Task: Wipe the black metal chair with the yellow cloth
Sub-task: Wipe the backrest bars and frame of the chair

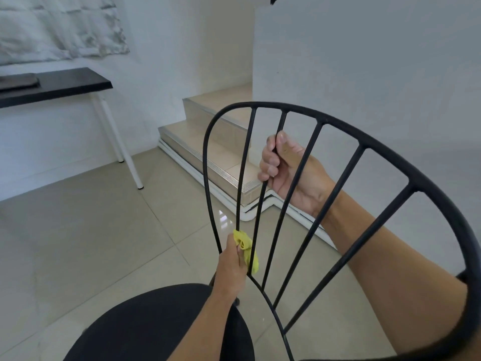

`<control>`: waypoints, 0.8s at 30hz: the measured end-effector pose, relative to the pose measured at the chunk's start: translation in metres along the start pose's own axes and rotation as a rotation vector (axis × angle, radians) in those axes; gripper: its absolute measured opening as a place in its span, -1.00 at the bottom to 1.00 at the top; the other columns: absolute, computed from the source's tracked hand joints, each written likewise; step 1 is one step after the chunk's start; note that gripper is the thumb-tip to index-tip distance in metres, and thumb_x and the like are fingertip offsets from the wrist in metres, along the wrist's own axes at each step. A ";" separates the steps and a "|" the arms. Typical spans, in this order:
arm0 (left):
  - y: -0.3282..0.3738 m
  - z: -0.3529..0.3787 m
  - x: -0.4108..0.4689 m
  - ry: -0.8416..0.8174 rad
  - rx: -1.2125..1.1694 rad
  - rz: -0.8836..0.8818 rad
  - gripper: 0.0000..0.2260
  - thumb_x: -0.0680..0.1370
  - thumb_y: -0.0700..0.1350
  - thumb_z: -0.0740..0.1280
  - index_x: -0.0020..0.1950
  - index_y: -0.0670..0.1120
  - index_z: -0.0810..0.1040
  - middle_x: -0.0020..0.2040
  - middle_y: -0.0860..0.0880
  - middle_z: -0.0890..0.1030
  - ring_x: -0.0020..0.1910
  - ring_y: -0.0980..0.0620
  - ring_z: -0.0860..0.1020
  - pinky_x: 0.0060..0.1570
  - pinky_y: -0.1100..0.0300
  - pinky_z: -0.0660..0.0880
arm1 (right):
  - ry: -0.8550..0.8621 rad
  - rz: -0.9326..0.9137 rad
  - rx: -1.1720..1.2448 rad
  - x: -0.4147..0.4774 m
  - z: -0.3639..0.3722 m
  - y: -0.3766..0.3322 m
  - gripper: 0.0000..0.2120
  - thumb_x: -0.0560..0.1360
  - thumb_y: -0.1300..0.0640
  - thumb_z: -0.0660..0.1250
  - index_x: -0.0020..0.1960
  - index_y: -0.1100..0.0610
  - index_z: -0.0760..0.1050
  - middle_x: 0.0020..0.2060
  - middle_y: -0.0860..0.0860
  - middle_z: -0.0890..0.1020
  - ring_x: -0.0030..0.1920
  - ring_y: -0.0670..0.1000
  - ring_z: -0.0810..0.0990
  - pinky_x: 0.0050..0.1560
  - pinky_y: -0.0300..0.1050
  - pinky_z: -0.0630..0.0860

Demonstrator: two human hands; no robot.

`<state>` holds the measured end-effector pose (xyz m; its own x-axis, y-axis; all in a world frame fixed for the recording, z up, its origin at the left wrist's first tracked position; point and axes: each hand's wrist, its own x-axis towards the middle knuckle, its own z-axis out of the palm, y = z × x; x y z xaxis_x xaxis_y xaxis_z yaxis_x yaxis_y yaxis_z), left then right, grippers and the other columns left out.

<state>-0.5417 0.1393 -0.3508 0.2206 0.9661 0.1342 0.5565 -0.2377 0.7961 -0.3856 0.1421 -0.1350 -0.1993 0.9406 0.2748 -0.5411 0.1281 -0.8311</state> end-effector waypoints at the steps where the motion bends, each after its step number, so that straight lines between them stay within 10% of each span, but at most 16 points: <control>1: 0.000 -0.001 0.000 -0.003 -0.006 -0.001 -0.95 0.67 -0.09 0.09 0.04 0.04 0.30 -0.21 0.00 0.58 -0.29 0.07 0.59 -0.26 0.12 0.58 | 0.010 0.008 0.004 -0.003 -0.001 0.007 -0.74 0.68 0.03 0.11 -0.11 0.11 0.41 -0.36 -0.01 0.34 -0.37 -0.06 0.31 -0.23 -0.15 0.36; 24: 0.150 -0.099 0.072 0.147 -0.125 0.325 -0.78 0.69 -0.02 0.01 0.08 -0.10 0.39 -0.17 0.02 0.52 -0.17 0.05 0.52 -0.16 0.19 0.42 | 0.050 0.001 0.016 -0.009 0.000 0.022 -0.71 0.67 0.01 0.12 -0.13 0.15 0.41 -0.36 0.01 0.34 -0.36 -0.04 0.29 -0.28 -0.17 0.35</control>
<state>-0.5217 0.1832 -0.1638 0.2474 0.8484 0.4680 0.3727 -0.5292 0.7623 -0.3957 0.1368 -0.1557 -0.1594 0.9553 0.2489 -0.5540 0.1221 -0.8235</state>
